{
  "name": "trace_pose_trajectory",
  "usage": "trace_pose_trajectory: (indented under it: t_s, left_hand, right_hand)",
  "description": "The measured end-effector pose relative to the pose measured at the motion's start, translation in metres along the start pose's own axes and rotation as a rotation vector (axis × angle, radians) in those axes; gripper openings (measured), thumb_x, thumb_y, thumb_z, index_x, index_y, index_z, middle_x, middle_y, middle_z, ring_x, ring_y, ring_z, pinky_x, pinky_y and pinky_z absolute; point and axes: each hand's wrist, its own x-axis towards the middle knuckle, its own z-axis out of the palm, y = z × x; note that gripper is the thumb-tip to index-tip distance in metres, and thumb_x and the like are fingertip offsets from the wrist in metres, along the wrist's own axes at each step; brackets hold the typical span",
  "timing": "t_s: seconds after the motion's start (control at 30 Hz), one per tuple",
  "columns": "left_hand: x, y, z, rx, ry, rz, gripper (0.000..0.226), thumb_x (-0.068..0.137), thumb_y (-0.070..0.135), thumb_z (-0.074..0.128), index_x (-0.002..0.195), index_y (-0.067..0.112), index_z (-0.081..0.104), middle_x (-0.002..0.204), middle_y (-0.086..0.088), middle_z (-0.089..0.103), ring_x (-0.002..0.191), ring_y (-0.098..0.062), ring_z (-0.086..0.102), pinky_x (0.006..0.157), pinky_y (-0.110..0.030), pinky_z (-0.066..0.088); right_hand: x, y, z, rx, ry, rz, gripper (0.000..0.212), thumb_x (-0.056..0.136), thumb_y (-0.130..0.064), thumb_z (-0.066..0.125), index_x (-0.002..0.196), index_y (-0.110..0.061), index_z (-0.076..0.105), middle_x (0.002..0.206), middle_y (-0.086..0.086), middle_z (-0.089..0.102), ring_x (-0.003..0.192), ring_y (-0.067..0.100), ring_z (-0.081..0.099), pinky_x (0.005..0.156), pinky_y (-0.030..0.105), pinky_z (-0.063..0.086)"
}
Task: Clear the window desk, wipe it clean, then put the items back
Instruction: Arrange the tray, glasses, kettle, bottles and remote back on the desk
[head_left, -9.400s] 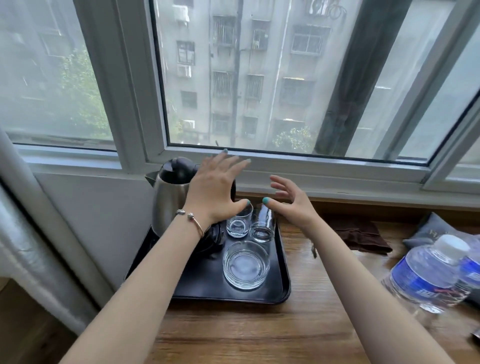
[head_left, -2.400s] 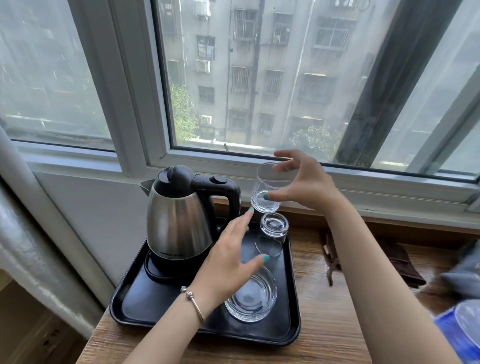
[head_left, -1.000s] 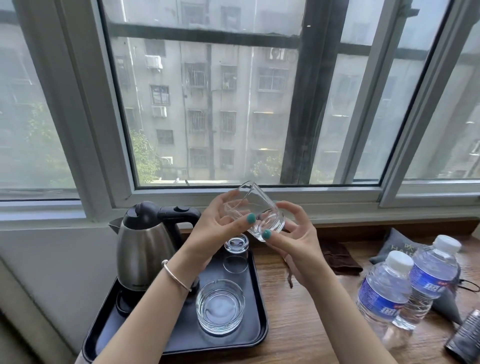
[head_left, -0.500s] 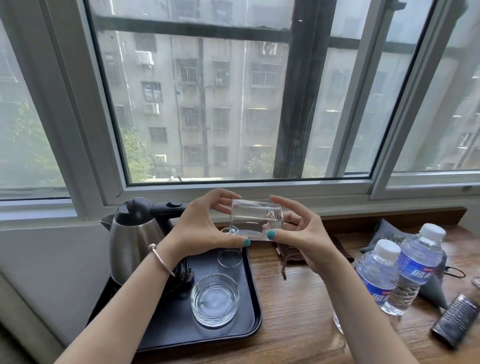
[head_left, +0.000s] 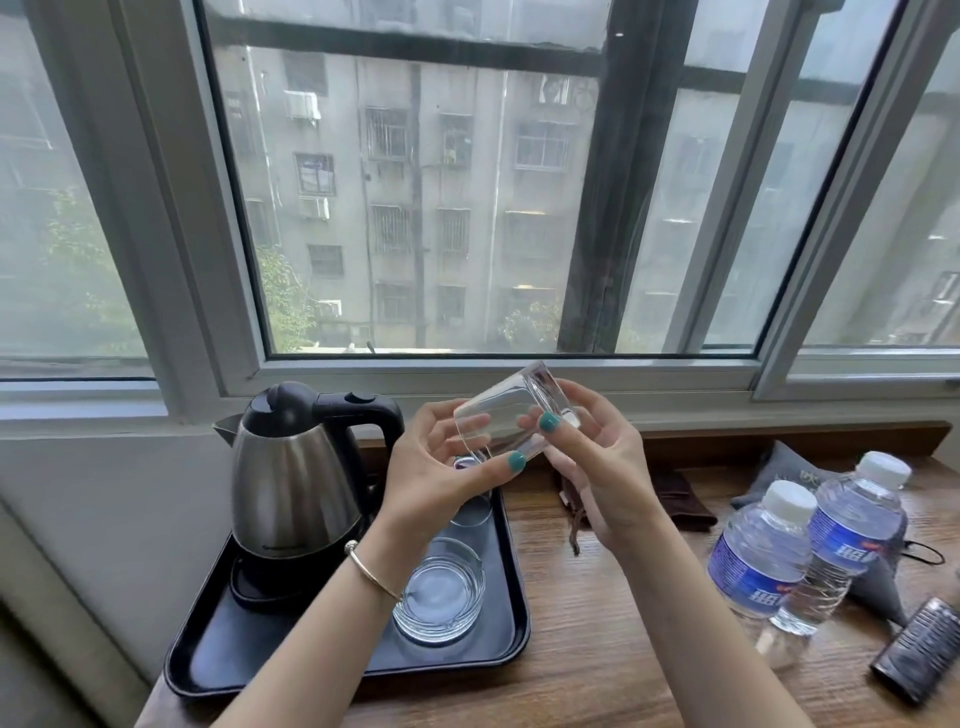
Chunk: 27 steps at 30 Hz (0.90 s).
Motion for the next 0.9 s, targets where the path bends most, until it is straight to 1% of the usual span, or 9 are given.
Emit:
trace_pose_trajectory:
  t_s: [0.07,0.17,0.27,0.4,0.5,0.63,0.73,0.8,0.9]
  left_hand:
    - [-0.003,-0.003,0.002,0.023,-0.054,-0.033,0.082,0.043,0.033,0.089,0.117,0.02,0.055,0.116,-0.002,0.067,0.11,-0.022,0.064,0.093,-0.037,0.053]
    - [-0.007,-0.005,0.004,0.231,-0.117,0.012,0.091,0.051,0.035,0.091,0.13,0.027,0.048,0.127,0.008,0.059,0.121,-0.008,0.055,0.102,-0.023,0.043]
    - [-0.01,0.001,0.006,0.504,-0.05,0.144,0.092,0.052,0.048,0.09,0.131,0.04,0.044,0.127,0.027,0.048,0.123,0.009,0.042,0.101,-0.011,0.034]
    - [-0.014,0.005,0.014,0.673,0.077,0.256,0.074,0.05,0.057,0.08,0.115,0.04,0.048,0.107,0.029,0.053,0.105,0.003,0.052,0.092,-0.024,0.046]
    - [-0.012,0.002,0.012,0.67,0.109,0.249,0.071,0.048,0.054,0.082,0.11,0.038,0.051,0.102,0.023,0.06,0.097,0.0,0.058,0.084,-0.029,0.051]
    - [-0.011,-0.005,0.007,0.704,0.164,0.237,0.071,0.044,0.058,0.083,0.105,0.042,0.051,0.1,0.02,0.064,0.093,0.005,0.06,0.081,-0.021,0.049]
    - [-0.012,-0.01,0.004,0.722,0.176,0.225,0.07,0.044,0.057,0.084,0.104,0.043,0.049,0.097,0.018,0.065,0.091,0.006,0.061,0.08,-0.023,0.051]
    - [-0.012,-0.013,0.001,0.728,0.166,0.215,0.07,0.045,0.056,0.084,0.104,0.042,0.05,0.098,0.019,0.065,0.093,0.005,0.061,0.082,-0.025,0.051]
    - [-0.011,-0.014,-0.003,0.744,0.158,0.206,0.07,0.044,0.058,0.082,0.104,0.043,0.049,0.1,0.02,0.063,0.093,0.006,0.06,0.081,-0.022,0.049]
  right_hand:
    - [0.001,-0.004,-0.002,-0.089,0.031,-0.031,0.066,0.058,-0.032,0.094,0.117,-0.018,0.067,0.111,0.02,0.07,0.104,0.033,0.07,0.099,0.052,0.052]
    - [0.003,-0.009,-0.004,-0.218,0.055,-0.064,0.063,0.056,-0.024,0.095,0.114,-0.019,0.069,0.108,0.024,0.068,0.091,0.032,0.071,0.089,0.049,0.057]
    - [0.004,-0.011,-0.003,-0.321,0.03,-0.082,0.058,0.057,-0.019,0.093,0.11,-0.022,0.07,0.094,0.014,0.071,0.078,0.025,0.073,0.068,0.036,0.059]
    - [0.003,-0.008,-0.001,-0.372,0.008,-0.093,0.054,0.061,-0.01,0.093,0.107,-0.024,0.07,0.082,0.003,0.067,0.066,0.01,0.068,0.054,0.023,0.052]
    - [0.001,-0.005,0.001,-0.416,0.007,-0.109,0.055,0.059,-0.016,0.095,0.105,-0.031,0.071,0.084,-0.001,0.069,0.078,0.011,0.07,0.06,0.025,0.054]
    - [0.003,-0.006,0.0,-0.503,-0.088,-0.087,0.066,0.058,-0.026,0.095,0.115,-0.036,0.064,0.099,-0.005,0.067,0.094,0.011,0.068,0.065,0.022,0.056]
    - [0.007,-0.011,-0.002,-0.666,-0.207,-0.09,0.082,0.059,-0.033,0.094,0.13,-0.043,0.054,0.12,-0.016,0.056,0.106,-0.004,0.058,0.078,0.005,0.045]
    - [0.011,-0.014,-0.001,-0.756,-0.264,-0.12,0.078,0.061,-0.03,0.094,0.129,-0.04,0.057,0.127,-0.016,0.048,0.111,-0.009,0.051,0.085,-0.002,0.036]
    - [0.017,-0.018,0.002,-0.812,-0.33,-0.113,0.069,0.06,-0.032,0.093,0.121,-0.04,0.062,0.122,-0.018,0.053,0.111,-0.009,0.052,0.088,0.003,0.037]
